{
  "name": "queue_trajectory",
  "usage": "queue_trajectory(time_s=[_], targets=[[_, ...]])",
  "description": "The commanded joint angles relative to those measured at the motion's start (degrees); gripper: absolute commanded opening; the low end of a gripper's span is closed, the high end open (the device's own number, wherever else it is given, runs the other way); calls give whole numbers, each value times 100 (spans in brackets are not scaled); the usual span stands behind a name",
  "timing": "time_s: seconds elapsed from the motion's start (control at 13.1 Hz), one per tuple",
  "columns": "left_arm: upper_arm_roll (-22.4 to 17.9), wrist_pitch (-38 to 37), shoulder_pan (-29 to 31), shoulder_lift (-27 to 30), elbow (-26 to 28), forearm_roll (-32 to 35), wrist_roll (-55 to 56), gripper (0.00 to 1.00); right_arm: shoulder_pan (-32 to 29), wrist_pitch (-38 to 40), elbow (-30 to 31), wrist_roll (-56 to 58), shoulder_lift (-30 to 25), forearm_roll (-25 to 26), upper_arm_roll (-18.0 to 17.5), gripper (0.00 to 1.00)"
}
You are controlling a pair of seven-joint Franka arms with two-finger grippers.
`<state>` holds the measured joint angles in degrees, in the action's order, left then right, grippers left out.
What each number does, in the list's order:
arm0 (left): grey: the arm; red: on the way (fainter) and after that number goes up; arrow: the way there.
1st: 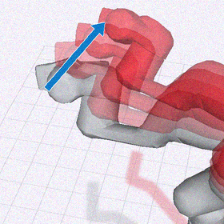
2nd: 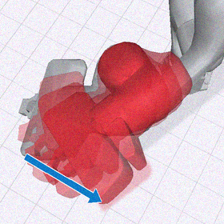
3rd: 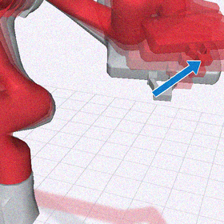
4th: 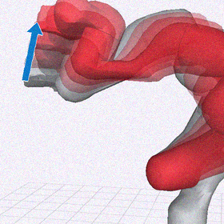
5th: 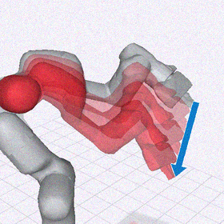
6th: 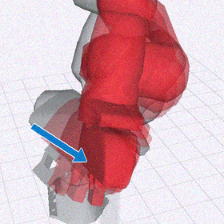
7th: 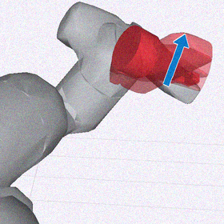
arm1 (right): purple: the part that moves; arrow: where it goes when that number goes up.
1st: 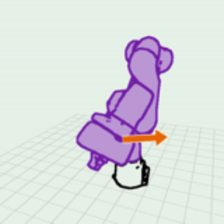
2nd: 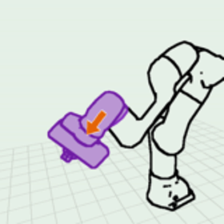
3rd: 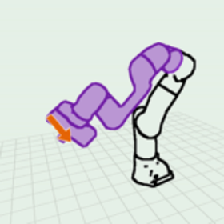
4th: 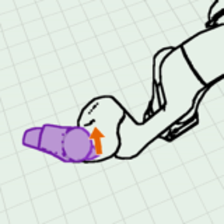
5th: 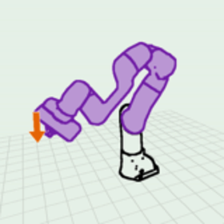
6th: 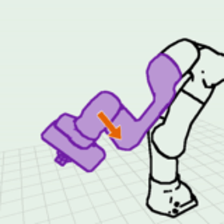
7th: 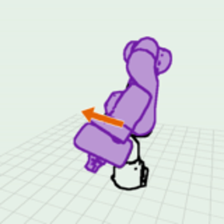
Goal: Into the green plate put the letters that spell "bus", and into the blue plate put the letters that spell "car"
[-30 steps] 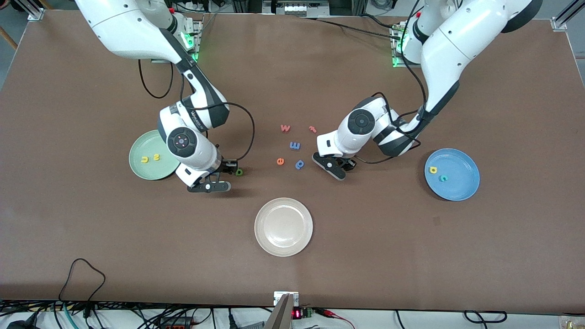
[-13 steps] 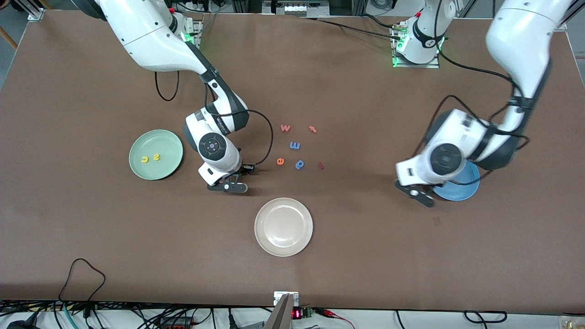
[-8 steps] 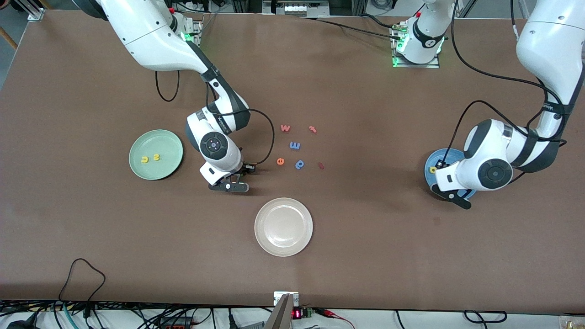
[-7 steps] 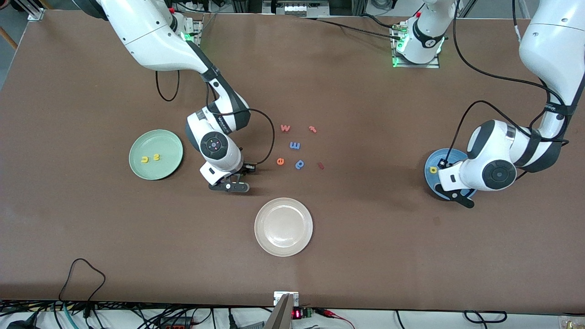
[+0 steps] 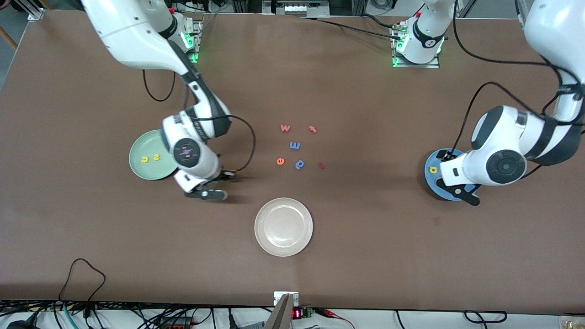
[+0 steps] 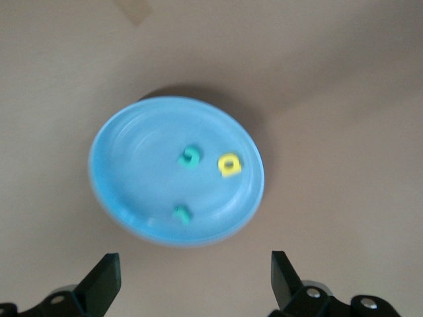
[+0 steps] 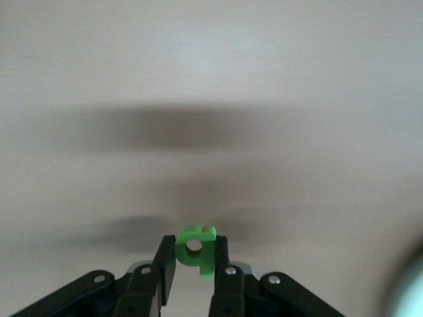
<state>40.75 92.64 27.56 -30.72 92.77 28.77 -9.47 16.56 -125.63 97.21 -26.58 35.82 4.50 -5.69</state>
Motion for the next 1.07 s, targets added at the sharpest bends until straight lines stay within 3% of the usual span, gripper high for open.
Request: queue_trajectory(time_s=[0.0,0.15,0.31,0.38,0.46,0.53,0.61,0.69,0.84,0.99], targets=[[205,-1253,-14,58,-1091,-414,-3,100,-695,232,1226,775,-1048,-11,-125,2],[214,-1904,-14,67,-1751,-670,24,100,-1257,153,1851,1179,-1331,-2,-282,2],[118,-2101,-58,328,-2035,-934,15,100,-1776,39,2370,1654,-1568,-2,-371,2],[-92,-2066,-223,574,-2027,-987,24,100,-1927,4,2547,1874,-1630,-2,-371,3],[-738,-2005,-704,837,-2018,-1092,24,100,-2015,-31,2644,1972,-1657,-2,-371,5],[-1588,-1830,-1274,1145,-1965,-1476,24,100,-2077,-40,2663,1981,-1657,-2,-371,26],[-2241,-1628,-1584,1374,-1904,-1950,24,100,-2112,-40,2645,1999,-1649,-2,-371,55],[-2717,-1452,-1866,1576,-1686,-2233,41,100,-2139,-32,2628,1990,-1657,-2,-371,100],[-3684,-690,-2429,2059,-1063,-2708,94,100,-2235,47,2575,2008,-2007,-2,-371,100],[-4283,215,-2860,2552,-246,-3043,208,100,-2253,370,2287,2008,-2481,-19,-362,100]])
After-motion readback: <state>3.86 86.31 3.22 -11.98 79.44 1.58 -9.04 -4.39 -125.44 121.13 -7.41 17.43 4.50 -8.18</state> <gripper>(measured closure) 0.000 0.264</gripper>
